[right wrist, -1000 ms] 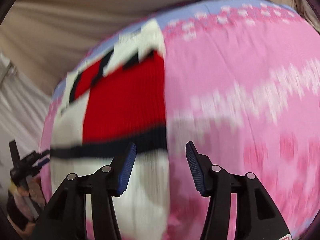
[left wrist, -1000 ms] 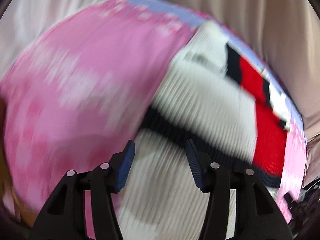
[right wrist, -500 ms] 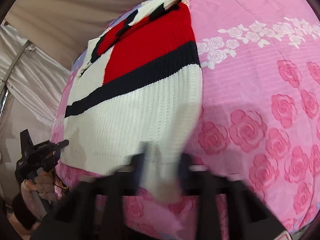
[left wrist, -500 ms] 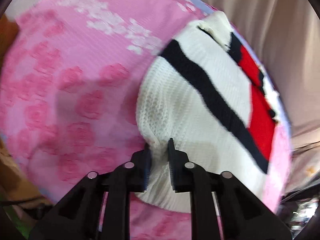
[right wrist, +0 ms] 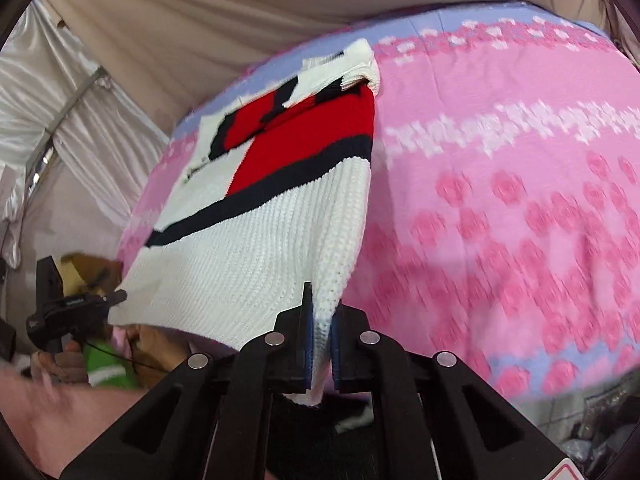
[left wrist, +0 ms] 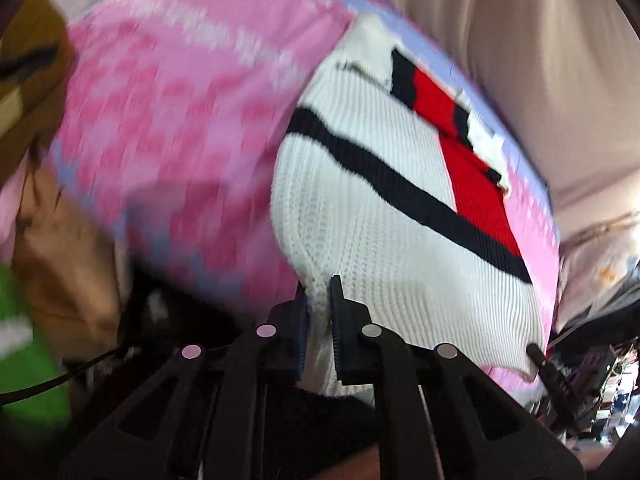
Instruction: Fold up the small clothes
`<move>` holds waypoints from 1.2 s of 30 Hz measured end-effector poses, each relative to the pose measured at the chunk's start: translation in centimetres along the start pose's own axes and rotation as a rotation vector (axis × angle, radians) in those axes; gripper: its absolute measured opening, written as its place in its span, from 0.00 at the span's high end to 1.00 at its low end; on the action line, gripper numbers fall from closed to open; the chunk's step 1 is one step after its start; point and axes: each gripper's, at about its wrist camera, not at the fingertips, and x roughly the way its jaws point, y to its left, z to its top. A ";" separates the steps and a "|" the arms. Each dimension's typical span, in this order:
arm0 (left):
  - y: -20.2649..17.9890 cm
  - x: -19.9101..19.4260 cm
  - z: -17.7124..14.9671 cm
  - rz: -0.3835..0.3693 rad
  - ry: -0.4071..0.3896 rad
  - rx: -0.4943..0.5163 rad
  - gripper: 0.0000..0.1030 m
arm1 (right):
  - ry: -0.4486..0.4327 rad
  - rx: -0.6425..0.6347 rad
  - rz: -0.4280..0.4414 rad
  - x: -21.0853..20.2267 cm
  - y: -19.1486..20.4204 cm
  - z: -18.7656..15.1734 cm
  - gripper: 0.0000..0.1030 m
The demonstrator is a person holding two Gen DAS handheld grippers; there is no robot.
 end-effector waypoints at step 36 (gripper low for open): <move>-10.1 8.0 24.4 0.147 -0.357 0.105 0.50 | -0.302 0.085 -0.175 9.4 0.5 23.1 0.40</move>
